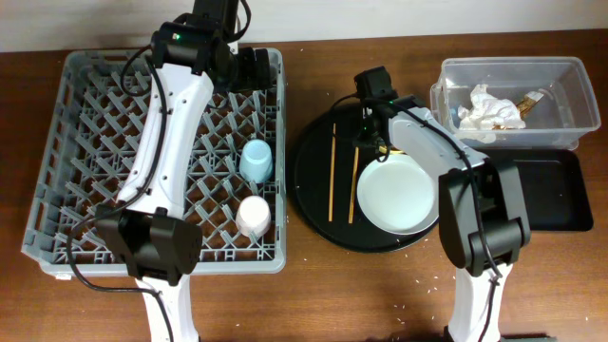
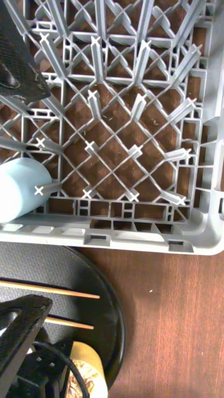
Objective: Sort waste into correct bins and load items into the dishwasher rack
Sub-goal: 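Grasp the yellow bowl with the right gripper, then tip the yellow bowl's food scraps onto the black tray with the right gripper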
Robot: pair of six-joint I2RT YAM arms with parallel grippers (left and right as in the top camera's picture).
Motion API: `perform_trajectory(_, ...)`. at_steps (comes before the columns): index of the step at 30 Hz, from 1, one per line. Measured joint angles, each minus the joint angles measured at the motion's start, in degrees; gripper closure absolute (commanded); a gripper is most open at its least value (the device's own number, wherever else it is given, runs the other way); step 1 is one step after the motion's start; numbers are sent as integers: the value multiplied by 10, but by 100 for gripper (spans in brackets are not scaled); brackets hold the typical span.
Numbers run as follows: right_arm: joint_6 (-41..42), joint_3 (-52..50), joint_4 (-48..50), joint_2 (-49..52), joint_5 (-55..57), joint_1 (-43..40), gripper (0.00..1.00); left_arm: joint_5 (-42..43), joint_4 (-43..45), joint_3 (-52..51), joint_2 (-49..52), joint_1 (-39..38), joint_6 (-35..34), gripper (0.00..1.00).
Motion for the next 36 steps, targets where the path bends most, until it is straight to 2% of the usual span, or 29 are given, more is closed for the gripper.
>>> perform_trajectory(6, -5, 14, -17, 0, 10, 0, 96, 0, 0, 0, 0, 0, 0, 1)
perform_trajectory(11, -3, 65, -130, -27, -18, -10, 96, 0, 0, 0, 0, 0, 0, 1)
perform_trajectory(17, -3, 108, -298, -189, -62, -43, 96, 0, 0, 0, 0, 0, 0, 1)
perform_trajectory(21, -27, 110, -368, -266, -100, -119, 96, 0, 0, 0, 0, 0, 0, 1)
perform_trajectory(25, -82, 73, -365, -269, -172, -211, 96, 0, 0, 0, 0, 0, 0, 1)
perform_trajectory(29, -160, -13, -321, -269, -323, -329, 96, 0, 0, 0, 0, 0, 0, 1)
perform_trajectory(36, -215, -188, -158, -266, -557, -513, 96, 0, 0, 0, 0, 0, 0, 1)
